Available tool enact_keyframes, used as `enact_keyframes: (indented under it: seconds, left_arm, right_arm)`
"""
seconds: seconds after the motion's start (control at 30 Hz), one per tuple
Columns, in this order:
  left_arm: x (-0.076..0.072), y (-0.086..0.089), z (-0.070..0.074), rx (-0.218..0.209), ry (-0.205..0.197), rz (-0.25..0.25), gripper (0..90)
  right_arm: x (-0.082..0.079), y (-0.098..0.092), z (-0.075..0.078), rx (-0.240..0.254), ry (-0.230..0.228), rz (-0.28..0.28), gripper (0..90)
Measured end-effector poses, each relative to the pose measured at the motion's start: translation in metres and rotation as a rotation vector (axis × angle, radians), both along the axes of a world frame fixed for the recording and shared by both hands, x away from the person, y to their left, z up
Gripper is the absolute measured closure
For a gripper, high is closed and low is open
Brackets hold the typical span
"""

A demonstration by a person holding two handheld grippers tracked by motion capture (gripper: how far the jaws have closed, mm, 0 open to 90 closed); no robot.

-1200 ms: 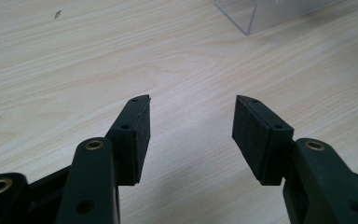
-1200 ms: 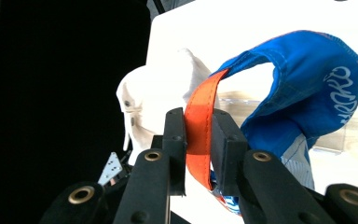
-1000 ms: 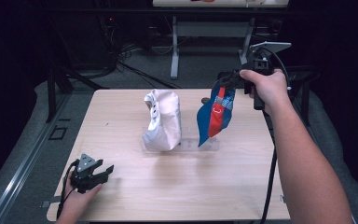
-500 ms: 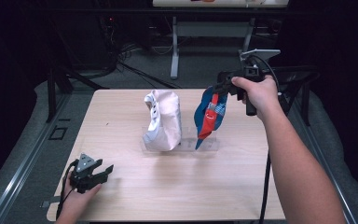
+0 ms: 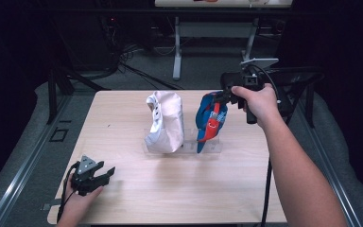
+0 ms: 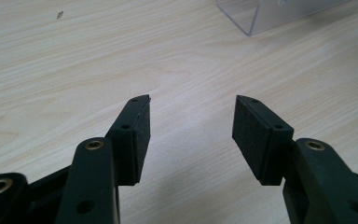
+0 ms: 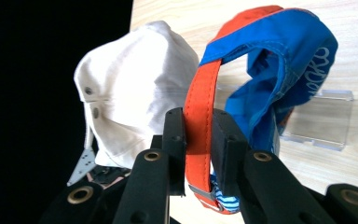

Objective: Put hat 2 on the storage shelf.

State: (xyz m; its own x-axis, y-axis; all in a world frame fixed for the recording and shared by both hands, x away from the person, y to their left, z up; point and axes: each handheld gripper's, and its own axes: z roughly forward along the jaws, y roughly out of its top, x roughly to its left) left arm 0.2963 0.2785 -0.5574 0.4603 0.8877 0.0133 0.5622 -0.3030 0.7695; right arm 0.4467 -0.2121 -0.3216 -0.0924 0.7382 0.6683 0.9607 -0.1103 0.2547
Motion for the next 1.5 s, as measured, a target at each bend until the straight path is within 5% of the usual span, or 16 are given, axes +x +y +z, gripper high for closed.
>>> enact_keyframes:
  seconds: [0.4, 0.53, 0.67, 0.87, 1.13, 1.5]
  left_arm:
    - [0.0, 0.0, 0.0, 0.0, 0.001, 0.0, 47.1]
    - [0.0, 0.0, 0.0, -0.003, 0.001, 0.002, 47.1]
    - [0.0, 0.0, 0.0, -0.001, 0.002, 0.001, 47.1]
    - [0.0, -0.001, -0.001, -0.002, -0.004, 0.006, 47.0]
    - [0.0, 0.0, -0.001, -0.002, 0.0, 0.007, 47.0]
    - [0.0, -0.001, -0.001, -0.002, 0.001, 0.007, 46.9]
  right_arm:
    - [-0.006, -0.006, -0.004, -0.064, -0.022, -0.017, 69.5]
    - [-0.012, -0.008, -0.004, -0.113, -0.057, -0.026, 63.4]
    - [-0.02, -0.009, -0.004, -0.213, -0.098, -0.017, 58.6]
    - [-0.034, -0.008, -0.014, -0.273, -0.132, -0.003, 53.9]
    - [-0.054, -0.006, -0.027, -0.283, -0.183, 0.022, 49.5]
    - [-0.081, -0.008, -0.054, -0.234, -0.282, 0.042, 50.3]
